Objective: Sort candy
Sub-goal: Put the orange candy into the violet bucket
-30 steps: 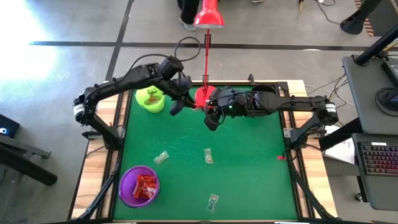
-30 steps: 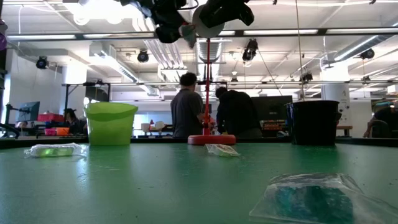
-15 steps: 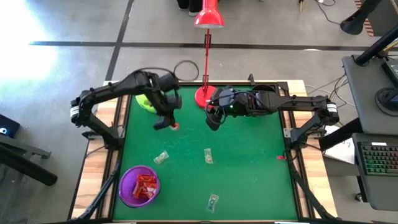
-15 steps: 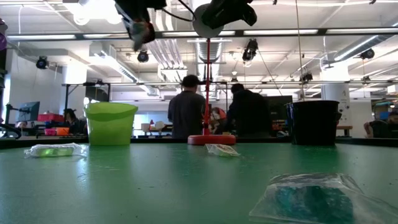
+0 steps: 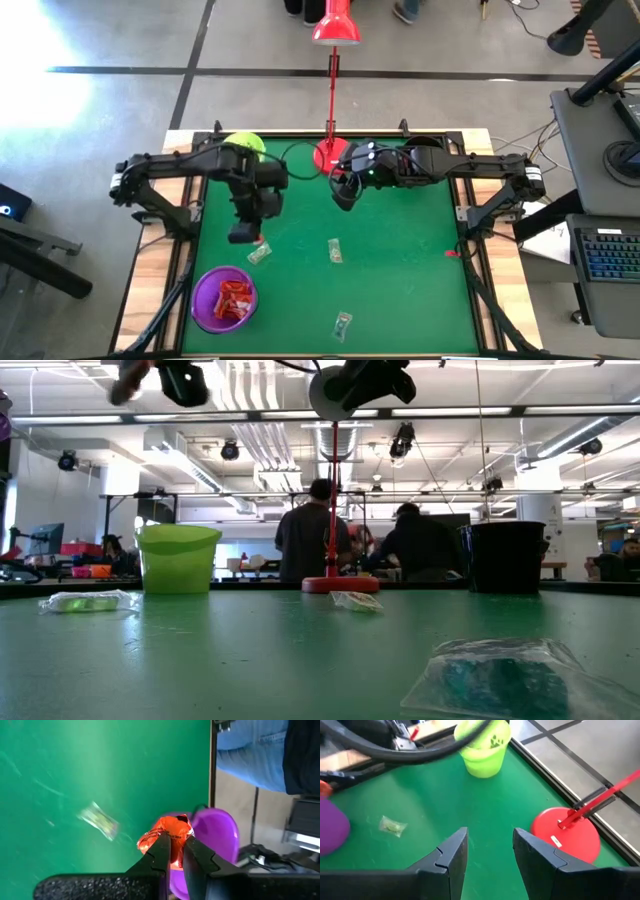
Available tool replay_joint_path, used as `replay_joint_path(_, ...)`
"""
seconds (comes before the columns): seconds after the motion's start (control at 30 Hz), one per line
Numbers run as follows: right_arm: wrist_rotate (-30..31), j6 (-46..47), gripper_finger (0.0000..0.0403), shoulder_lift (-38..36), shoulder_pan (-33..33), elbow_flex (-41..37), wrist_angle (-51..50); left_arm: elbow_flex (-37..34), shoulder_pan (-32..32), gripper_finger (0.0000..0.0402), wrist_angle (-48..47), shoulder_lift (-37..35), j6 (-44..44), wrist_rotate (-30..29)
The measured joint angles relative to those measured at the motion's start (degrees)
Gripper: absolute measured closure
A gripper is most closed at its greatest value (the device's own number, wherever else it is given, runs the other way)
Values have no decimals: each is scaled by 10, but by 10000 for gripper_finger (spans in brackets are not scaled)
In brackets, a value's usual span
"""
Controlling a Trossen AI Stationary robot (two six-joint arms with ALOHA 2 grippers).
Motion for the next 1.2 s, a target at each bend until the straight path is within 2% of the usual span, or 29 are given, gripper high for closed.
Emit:
replay_joint_path(0.2,0,-19,252,0,0,0,-31,0,-57,390,-30,-16,-106,8)
replay_joint_path(0.4,-3,-21,253,1,0,0,-47,0,-121,390,-31,-50,-247,27)
replay_joint_path(0.53,-32,-28,250,1,0,0,-58,0,-167,390,-30,-73,-359,-1)
replay_joint_path(0.83,-34,-34,252,1,0,0,-60,0,-248,376,-30,-94,-554,-16)
replay_joint_path(0.97,-35,-34,251,1,0,0,-61,0,-278,353,-30,-92,-597,-15)
replay_joint_path(1.2,-35,-34,253,1,0,0,-63,0,-308,308,-27,-78,-613,-28)
